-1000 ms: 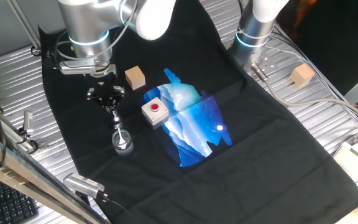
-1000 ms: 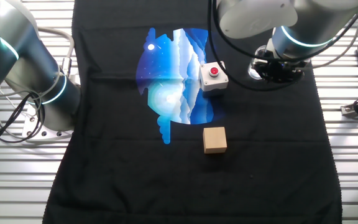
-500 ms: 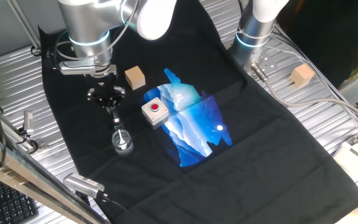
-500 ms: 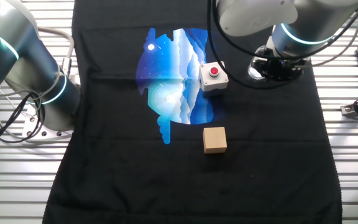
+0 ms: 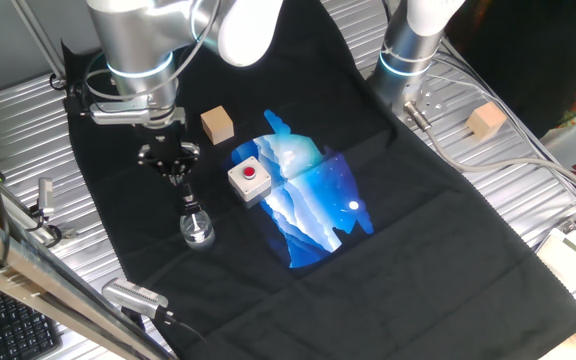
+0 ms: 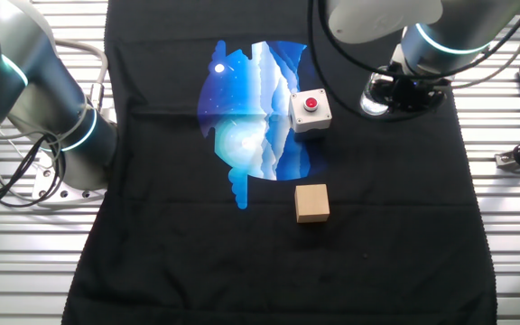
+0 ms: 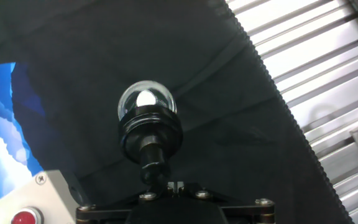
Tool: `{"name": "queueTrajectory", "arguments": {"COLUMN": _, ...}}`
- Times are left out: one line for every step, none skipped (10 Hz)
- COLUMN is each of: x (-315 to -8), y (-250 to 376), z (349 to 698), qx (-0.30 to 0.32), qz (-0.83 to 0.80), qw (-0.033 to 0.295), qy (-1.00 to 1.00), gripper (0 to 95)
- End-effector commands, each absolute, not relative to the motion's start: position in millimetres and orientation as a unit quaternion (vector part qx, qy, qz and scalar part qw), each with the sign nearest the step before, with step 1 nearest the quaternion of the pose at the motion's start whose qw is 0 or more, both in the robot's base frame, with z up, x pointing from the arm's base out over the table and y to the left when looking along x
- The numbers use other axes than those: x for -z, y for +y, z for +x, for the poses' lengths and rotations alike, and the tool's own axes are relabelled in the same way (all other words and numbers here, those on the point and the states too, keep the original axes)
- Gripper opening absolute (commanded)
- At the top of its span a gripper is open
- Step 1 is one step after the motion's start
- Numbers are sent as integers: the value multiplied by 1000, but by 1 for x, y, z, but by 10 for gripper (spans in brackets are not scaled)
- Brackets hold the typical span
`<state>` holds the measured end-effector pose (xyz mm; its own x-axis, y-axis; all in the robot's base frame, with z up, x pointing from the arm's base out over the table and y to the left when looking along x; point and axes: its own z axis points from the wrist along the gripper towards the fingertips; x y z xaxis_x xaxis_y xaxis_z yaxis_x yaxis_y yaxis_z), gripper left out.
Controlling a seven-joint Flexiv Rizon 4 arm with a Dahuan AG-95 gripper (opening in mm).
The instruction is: Screw the lid onto the jar
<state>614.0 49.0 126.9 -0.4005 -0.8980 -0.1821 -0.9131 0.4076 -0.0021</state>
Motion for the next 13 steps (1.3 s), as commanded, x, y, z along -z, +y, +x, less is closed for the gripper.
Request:
{"name": "queueTrajectory", "arguments": {"x": -127, "y": 51, "z": 615, "qx": -48, "qz": -540, "qw": 76, "qy": 837, "gripper": 0}}
{"name": "queueTrajectory", "arguments": {"x": -128, "y": 52, "z": 616, "qx": -48, "qz": -539, "qw": 76, "qy": 838, "gripper": 0}}
{"name": "queueTrajectory", "arguments": {"x": -128, "y": 53, "z": 616, "qx": -48, "qz": -538, "qw": 75, "qy": 838, "gripper": 0}}
{"name": "queueTrajectory", "arguments": {"x": -129, "y": 53, "z": 616, "qx": -50, "qz": -534, "qw": 76, "qy": 841, "gripper": 0}}
{"name": "queueTrajectory", "arguments": {"x": -129, "y": 53, "z": 616, "qx": -48, "qz": -535, "qw": 75, "qy": 840, "gripper": 0}}
{"name": "queueTrajectory", "arguments": {"x": -129, "y": 54, "z": 615, "qx": -45, "qz": -534, "qw": 73, "qy": 841, "gripper": 0}}
{"name": "queueTrajectory", "arguments": {"x": -129, "y": 54, "z": 614, "qx": -45, "qz": -533, "qw": 72, "qy": 842, "gripper": 0}}
{"name": "queueTrajectory", "arguments": {"x": -129, "y": 54, "z": 614, "qx": -44, "qz": -533, "qw": 71, "qy": 842, "gripper": 0}}
{"name": "queueTrajectory", "arguments": {"x": -129, "y": 53, "z": 610, "qx": -35, "qz": -539, "qw": 66, "qy": 839, "gripper": 0}}
{"name": "queueTrajectory", "arguments": {"x": -128, "y": 52, "z": 607, "qx": -32, "qz": -541, "qw": 64, "qy": 838, "gripper": 0}}
{"name": "queueTrajectory", "arguments": {"x": -126, "y": 50, "z": 604, "qx": -31, "qz": -543, "qw": 64, "qy": 837, "gripper": 0}}
{"name": "queueTrajectory", "arguments": {"x": -125, "y": 49, "z": 601, "qx": -29, "qz": -543, "qw": 63, "qy": 837, "gripper": 0}}
{"name": "queueTrajectory", "arguments": {"x": -125, "y": 48, "z": 596, "qx": -24, "qz": -542, "qw": 60, "qy": 838, "gripper": 0}}
